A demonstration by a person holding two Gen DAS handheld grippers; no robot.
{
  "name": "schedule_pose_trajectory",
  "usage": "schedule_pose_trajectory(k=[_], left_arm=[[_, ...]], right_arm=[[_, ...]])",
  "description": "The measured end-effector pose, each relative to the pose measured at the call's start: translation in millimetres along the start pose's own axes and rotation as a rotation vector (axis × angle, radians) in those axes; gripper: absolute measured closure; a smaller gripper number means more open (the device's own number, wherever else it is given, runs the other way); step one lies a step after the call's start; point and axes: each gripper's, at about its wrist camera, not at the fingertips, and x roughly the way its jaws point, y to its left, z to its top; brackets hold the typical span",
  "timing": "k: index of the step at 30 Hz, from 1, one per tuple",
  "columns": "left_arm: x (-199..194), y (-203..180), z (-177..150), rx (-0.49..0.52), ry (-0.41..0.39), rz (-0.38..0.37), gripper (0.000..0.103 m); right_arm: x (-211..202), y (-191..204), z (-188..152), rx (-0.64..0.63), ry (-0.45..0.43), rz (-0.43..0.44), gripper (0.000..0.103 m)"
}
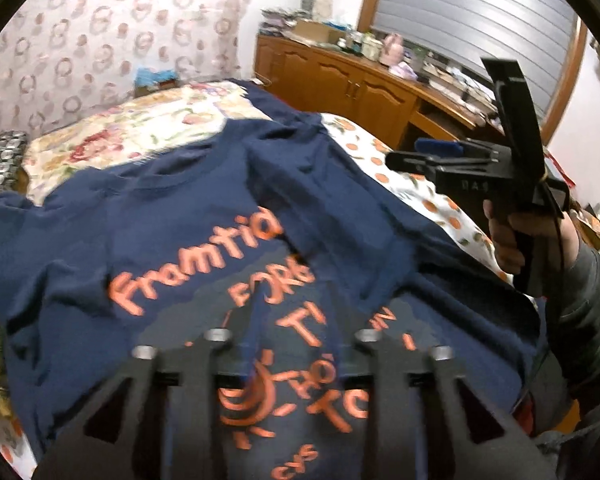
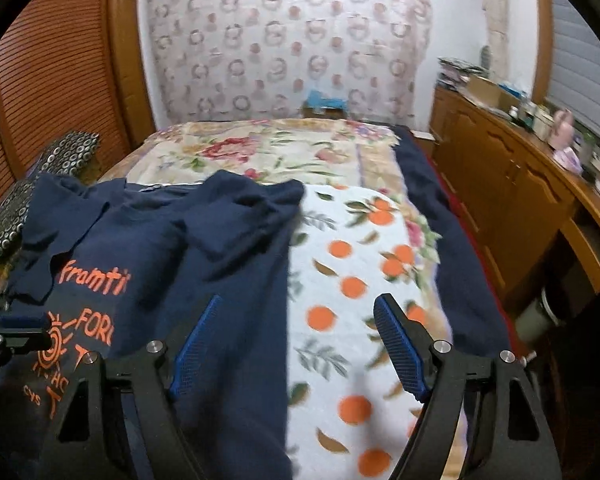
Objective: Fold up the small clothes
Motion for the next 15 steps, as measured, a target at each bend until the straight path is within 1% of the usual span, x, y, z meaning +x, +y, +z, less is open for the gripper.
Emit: schedule_pose_trajectory(k=[1,2,3,4,5,6,7,9,10,12,15], left_arm=[[-1.8,5.6,0.9,-0.005,-0.007,0.012,0.055],[-3.0,12.6,2.0,-0.016,-0.011,0.026,0.045],[-3.7,20.6,3.1,-0.03,-0.013,0.043,0.032],[-4.3,26.0,3.5,-0.04,-0.016,0.054,0.027],[-6.2,33.6,3.8,-0.053,-0.026,0.067,0.025],[-9.0,42.9,4.4,-0.068,-0.033,0.084,0.024],[-10.4,48.0,4.0,-0.073,-0.036,0.095,0.024],[-16.1,62.1,4.1,-0.09,-0.049,0.138,0.024],[-17.4,66.3,3.1,-0.096,-0.053,0.15,0.024],[-23.2,78.8,1.2,-0.115,-0.063,0.175,0.024],[-27.8,85.8,-1.4,-0.127,-0.074,0.194,0.024]], right_arm=[[3.4,2.2,3.2,-0.007,0.001,0.013,0.026],[6.8,5.6,7.2,-0.011,0.003,0.032,0.029],[9.2,8.1,10.0,-0.013,0.006,0.051,0.032],[12.3,11.4,13.4,-0.02,0.008,0.073,0.034],[16.1,14.9,16.0,-0.026,0.011,0.091,0.039],[19.4,20.3,19.4,-0.037,0.013,0.106,0.045],[22.3,25.9,22.6,-0.051,0.012,0.126,0.047],[27.7,36.6,28.1,-0.071,0.015,0.174,0.06],[31.8,43.1,31.3,-0.083,0.018,0.204,0.062],[40.5,56.0,37.2,-0.115,0.021,0.239,0.069],[57.1,74.8,46.4,-0.16,0.033,0.272,0.073]])
